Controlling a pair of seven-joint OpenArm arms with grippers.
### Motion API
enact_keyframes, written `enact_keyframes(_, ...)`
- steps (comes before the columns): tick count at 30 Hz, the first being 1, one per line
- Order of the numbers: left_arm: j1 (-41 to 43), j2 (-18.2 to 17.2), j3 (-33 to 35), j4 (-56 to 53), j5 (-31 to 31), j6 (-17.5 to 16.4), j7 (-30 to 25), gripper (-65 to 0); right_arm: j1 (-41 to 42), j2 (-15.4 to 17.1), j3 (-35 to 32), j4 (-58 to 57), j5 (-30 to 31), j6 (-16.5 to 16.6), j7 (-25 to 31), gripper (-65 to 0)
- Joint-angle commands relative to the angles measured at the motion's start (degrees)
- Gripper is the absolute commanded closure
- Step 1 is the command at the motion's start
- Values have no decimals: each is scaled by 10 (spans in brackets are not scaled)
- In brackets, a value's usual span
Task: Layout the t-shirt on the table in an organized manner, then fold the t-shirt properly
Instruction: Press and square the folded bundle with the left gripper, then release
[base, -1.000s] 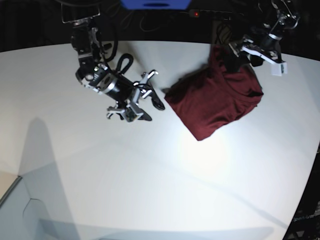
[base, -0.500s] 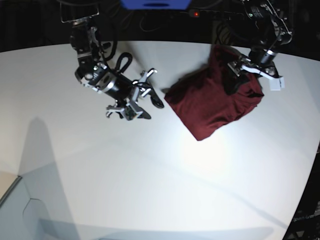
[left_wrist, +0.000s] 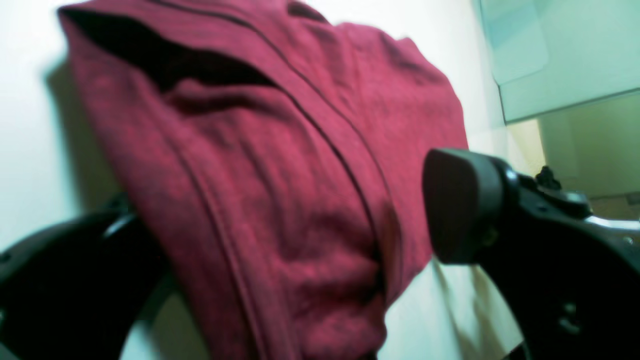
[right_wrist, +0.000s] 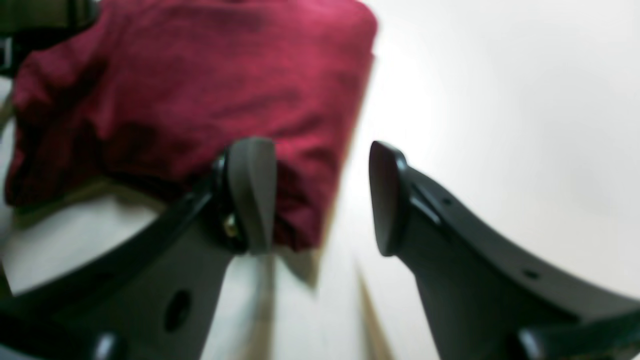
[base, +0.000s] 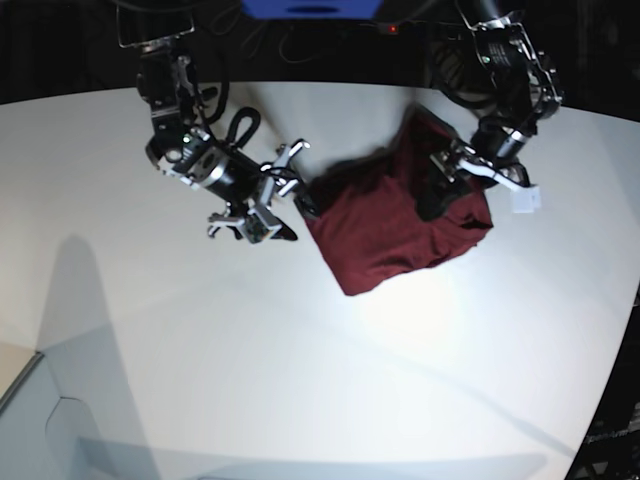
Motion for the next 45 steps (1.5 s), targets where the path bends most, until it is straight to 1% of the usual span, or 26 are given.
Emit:
enact_keyframes(1,2,3,2,-18,84,33,55,-621,7,0,6,12,11,4,16,-306)
enact_keyframes(2,-8,3,2,-24,99,31,58,-618,6,4,14,12,11,4,16,-306)
enact_keyframes(3,-18,3,6,-30,113,30,60,-596,6,5,21,12,11,4,16,-306)
enact_keyframes(4,-26,3,16,-39,124,30,56,-555,5,6,26,12,11,4,16,-306)
enact_keyframes(6,-41,0,38,-61,144,30,55,-418,6,6,36,12,11,4,16,-306)
enact_keyframes(7,-53,-6,49,-75,151,31,55,-329,8,6,43,12,11,4,16,-306)
enact_keyframes(9,-71,-8,72,-97,163,33,55,-186,9,7,58,12,11,4,16,-306)
enact_keyframes(10,-81,-9,86,-113,171,34,55,-100,9,7,74,17,11,4,16,-306)
enact_keyframes(11,-89,-10,98,-122,180,35,55,-33,9,7,88,20,11,4,16,-306)
enact_keyframes(12,-100,-11,114,-131,196,35,56,0,8,7,104,24,11,4,16,-306)
enact_keyframes(13,-108,-16,127,-137,216,35,56,0,8,7,115,29,11,4,16,-306)
enact_keyframes(15,-128,-24,158,-147,250,35,56,-22,7,7,135,39,11,4,16,-306)
enact_keyframes(17,-148,-29,198,-151,283,35,55,0,4,13,159,49,11,4,16,-306)
enact_keyframes(18,-162,-33,220,-151,299,32,55,0,4,17,169,53,11,4,16,-306)
enact_keyframes(20,-189,-51,279,-151,326,31,55,-2,3,20,187,56,11,4,16,-306)
enact_keyframes(22,-220,-72,353,-151,351,30,55,-2,3,20,208,57,11,4,16,-306)
enact_keyframes(26,-298,-112,552,-150,396,30,54,-2,2,18,254,57,11,4,16,-306)
enact_keyframes(28,-331,-118,636,-148,411,30,41,-2,1,16,272,57,11,4,16,-305)
enact_keyframes(30,-354,-118,700,-150,426,30,7,-2,-5,16,289,57,11,4,16,-304)
enact_keyframes(32,-367,-116,741,-151,438,30,-35,-2,-7,16,299,57,11,4,16,-304)
enact_keyframes(33,-369,-115,759,-151,444,30,-65,-2,-8,16,306,57,11,4,16,-304)
enact_keyframes(35,-371,-101,787,-151,463,30,-134,-2,-17,17,324,57,11,4,16,-304)
enact_keyframes(37,-378,-85,805,-154,491,30,-186,-2,-20,17,339,57,11,4,16,-304)
enact_keyframes(39,-379,-66,816,-154,527,30,-207,-2,-22,17,349,57,11,4,16,-303)
enact_keyframes(43,-386,-23,836,-189,594,29,-210,-2,-26,16,375,53,11,4,16,-303)
enact_keyframes(45,-396,-9,859,-213,624,29,-210,-2,-28,16,377,53,11,4,16,-303)
